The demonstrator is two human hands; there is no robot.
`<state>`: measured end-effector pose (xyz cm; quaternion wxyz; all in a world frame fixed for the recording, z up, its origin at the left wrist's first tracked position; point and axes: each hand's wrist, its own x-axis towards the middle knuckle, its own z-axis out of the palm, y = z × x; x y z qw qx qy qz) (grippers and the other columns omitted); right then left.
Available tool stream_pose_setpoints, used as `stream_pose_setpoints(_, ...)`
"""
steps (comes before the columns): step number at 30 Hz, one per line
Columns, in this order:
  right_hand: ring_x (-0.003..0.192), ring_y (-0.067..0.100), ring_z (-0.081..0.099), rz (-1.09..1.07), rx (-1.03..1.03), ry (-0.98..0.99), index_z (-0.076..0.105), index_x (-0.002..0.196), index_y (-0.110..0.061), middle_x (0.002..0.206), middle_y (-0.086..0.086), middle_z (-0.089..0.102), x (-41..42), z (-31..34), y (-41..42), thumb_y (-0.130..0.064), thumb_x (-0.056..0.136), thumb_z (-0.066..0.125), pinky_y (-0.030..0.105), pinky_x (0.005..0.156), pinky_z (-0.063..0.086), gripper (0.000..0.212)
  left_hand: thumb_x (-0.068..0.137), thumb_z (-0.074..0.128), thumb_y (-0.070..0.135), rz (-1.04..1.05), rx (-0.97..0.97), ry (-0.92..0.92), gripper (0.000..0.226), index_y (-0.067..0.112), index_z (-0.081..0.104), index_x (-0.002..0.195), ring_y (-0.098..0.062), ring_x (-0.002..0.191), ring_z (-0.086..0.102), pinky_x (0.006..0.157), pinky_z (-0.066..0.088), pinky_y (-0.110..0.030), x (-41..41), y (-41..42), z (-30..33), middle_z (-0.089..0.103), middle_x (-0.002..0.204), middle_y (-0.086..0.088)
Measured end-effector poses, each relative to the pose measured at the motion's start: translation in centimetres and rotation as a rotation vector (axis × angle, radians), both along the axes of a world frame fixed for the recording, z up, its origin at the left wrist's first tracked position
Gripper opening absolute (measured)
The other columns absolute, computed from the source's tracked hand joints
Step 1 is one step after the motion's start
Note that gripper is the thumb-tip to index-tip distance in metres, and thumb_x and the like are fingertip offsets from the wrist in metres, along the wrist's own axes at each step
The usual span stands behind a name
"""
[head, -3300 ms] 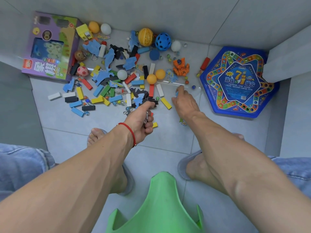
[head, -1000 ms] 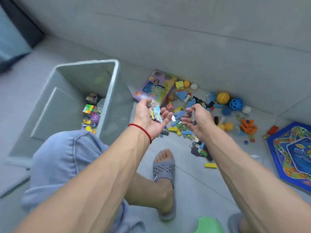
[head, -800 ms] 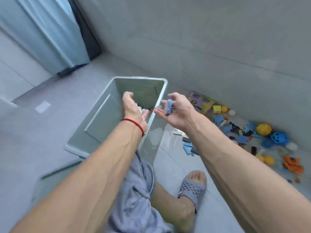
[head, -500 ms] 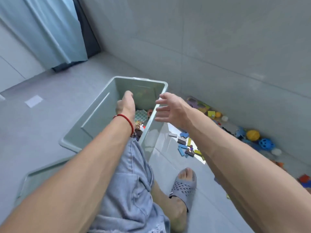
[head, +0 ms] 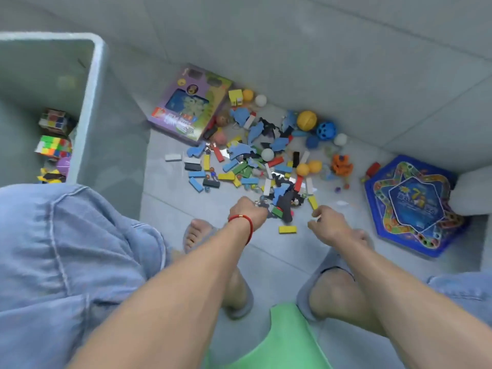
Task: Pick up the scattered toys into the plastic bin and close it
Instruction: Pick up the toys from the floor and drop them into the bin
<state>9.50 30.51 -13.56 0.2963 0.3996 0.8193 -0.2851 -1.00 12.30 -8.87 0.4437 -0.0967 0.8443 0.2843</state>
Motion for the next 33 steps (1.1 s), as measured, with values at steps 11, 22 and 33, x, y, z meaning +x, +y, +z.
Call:
stream_pose_setpoints(11,0.115,0.037,0.052,0.005,0.156,0.266,0.033,0.143,-0.016,0.133,0.015,0.034,-4.8,-6.6,-4.7,-0.035,0.082,0.079,0.046,0.082,0.053,0.078,0.090,0.063,0.030,0.319,-0.097,-0.012,0.037,0.014,0.053,0.122,-0.032,0.115,0.058,0.089,0.046,-0.032,2.2,5.1,-5.8,0.062,0.120,-0.011)
stream_pose_setpoints(22,0.097,0.031,0.059,-0.089,0.116,0.336,0.045,0.132,-0.017,0.124,0.010,0.042,-6.5,-7.3,-2.9,-0.025,0.080,0.083,0.039,0.077,0.052,0.066,0.090,0.062,0.023,0.361,-0.098,0.006,0.040,0.015,0.054,0.129,-0.031,0.118,0.057,0.093,0.046,-0.031,3.1,4.3,-6.6,0.060,0.127,-0.012)
stream_pose_setpoints(33,0.091,0.020,0.063,-0.337,-0.060,0.441,0.064,0.110,-0.014,0.099,0.001,0.068,-3.0,-3.3,-2.2,-0.034,0.092,0.068,0.024,0.072,0.042,0.027,0.082,0.064,0.030,0.648,0.193,-0.123,0.019,0.020,0.064,0.098,-0.023,0.091,0.065,0.084,0.061,-0.043,2.6,3.2,-4.6,0.069,0.101,-0.008)
